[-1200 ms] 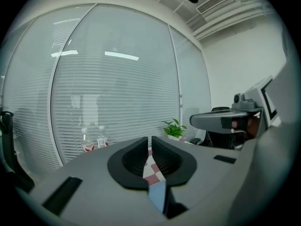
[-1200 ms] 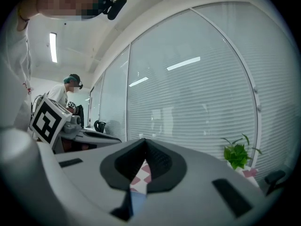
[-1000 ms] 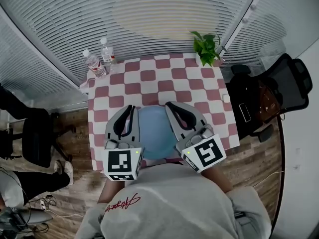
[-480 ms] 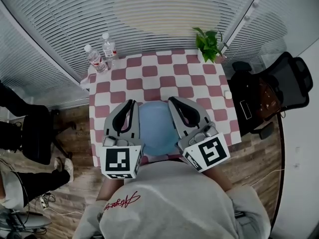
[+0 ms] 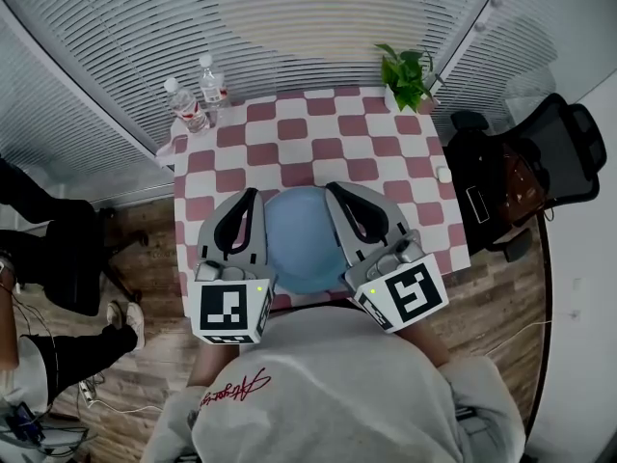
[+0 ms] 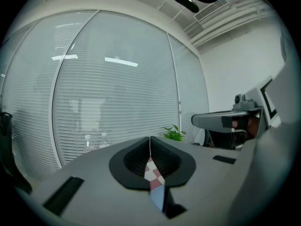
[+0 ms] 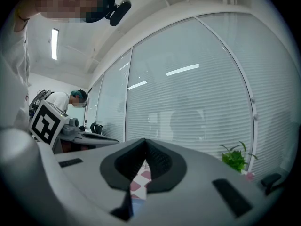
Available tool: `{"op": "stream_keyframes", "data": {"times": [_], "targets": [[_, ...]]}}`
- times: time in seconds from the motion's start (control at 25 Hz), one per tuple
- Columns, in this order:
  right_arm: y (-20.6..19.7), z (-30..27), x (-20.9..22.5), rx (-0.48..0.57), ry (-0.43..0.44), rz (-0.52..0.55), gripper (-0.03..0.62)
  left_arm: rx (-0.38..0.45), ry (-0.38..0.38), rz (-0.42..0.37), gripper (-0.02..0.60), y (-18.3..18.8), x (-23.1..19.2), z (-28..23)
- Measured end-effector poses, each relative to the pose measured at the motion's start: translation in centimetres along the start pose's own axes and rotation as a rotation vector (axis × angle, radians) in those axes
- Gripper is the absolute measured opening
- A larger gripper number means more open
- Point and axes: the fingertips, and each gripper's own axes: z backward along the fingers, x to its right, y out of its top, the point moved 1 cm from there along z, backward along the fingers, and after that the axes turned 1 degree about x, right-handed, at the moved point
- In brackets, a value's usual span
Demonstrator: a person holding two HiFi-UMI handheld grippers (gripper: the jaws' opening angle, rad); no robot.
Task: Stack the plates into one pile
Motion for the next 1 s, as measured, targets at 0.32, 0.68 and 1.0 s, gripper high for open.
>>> {"op": "stream_keyframes", "data": {"times": [0.32, 0.68, 1.0], "targets": [[0.1, 0.1, -0.5, -0.004, -0.031, 0.002, 0.009, 0.007, 0.007, 0.0, 0.02, 0.2, -0.6, 0.8], [-0.2, 0.1, -0.9, -0.01, -0.052, 0.0, 0.009, 0.004, -0.003, -0.004, 0.02, 0.0, -1.2, 0.9], [-0.5, 0.1, -0.7, -0.01, -0.07, -0.015, 0.009, 0.004, -0.015, -0.002, 0.02, -0.2, -1.3, 0.8]]}}
